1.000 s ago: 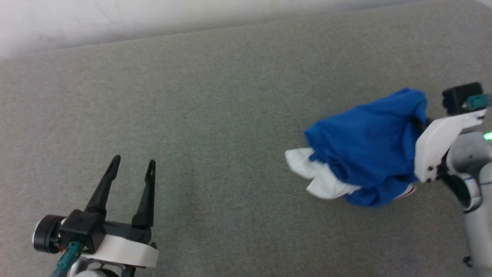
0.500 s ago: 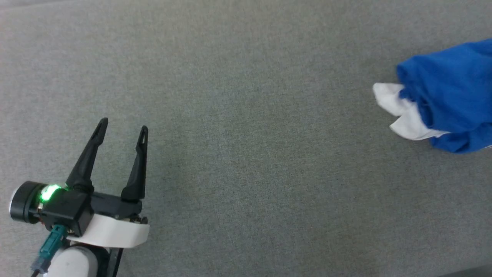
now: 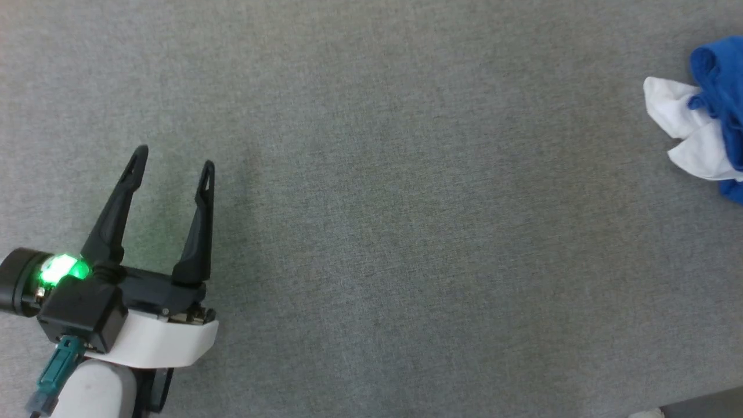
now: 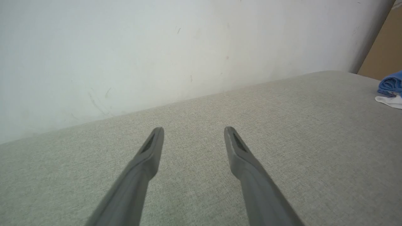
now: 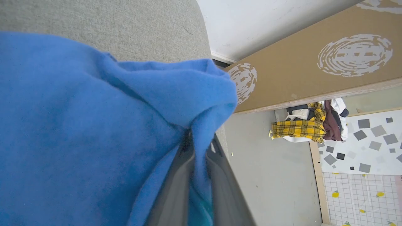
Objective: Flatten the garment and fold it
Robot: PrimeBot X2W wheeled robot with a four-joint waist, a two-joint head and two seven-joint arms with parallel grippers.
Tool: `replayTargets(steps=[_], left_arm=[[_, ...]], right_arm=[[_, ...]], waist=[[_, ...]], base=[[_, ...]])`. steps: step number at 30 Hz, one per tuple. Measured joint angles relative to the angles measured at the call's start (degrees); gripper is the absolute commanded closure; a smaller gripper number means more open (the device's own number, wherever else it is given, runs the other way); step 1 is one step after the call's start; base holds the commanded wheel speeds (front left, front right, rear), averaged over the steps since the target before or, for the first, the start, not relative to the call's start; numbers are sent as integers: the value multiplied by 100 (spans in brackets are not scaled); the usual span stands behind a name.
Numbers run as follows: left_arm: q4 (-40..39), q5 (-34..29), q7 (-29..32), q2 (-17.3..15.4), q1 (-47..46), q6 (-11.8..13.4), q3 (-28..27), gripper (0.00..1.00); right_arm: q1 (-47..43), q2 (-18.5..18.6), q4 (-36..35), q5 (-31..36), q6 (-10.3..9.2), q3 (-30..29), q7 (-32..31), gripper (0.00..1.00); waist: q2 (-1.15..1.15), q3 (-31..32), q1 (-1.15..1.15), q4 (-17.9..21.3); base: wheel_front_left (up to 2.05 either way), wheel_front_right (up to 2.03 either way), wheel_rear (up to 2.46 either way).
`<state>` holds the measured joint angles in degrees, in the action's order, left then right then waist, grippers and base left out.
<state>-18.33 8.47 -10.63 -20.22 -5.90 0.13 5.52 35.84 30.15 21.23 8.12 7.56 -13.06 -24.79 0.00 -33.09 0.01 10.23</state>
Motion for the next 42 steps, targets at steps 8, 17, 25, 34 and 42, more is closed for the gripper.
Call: replayTargets(steps=[8, 17, 25, 34, 42], left_arm=[[-1, 0, -56, 4, -83, 101, -14, 0], [53, 21, -331, 134, -242, 200, -89, 0], [249, 436, -402, 490, -156, 196, -129, 0], [515, 686, -403, 675, 212, 143, -130, 0], [662, 560, -409, 770, 508, 224, -135, 0]], right_arm=[[149, -164, 256, 213, 0, -136, 349, 3], [312, -216, 747, 367, 0, -393, 639, 0], [220, -197, 831, 230, -1, -781, 1005, 0], [-447, -606, 41, -421, -2, -740, 1381, 0], [-1365, -1484, -1194, -893, -2, -264, 1625, 0]], waist=[[0, -307, 0, -33], [0, -256, -1, -118], [0, 193, -1, -181], [0, 925, -2, -271], [0, 1661, -2, -374]], base=[[0, 0, 0], [0, 0, 0], [0, 0, 0], [0, 0, 0], [0, 0, 0]])
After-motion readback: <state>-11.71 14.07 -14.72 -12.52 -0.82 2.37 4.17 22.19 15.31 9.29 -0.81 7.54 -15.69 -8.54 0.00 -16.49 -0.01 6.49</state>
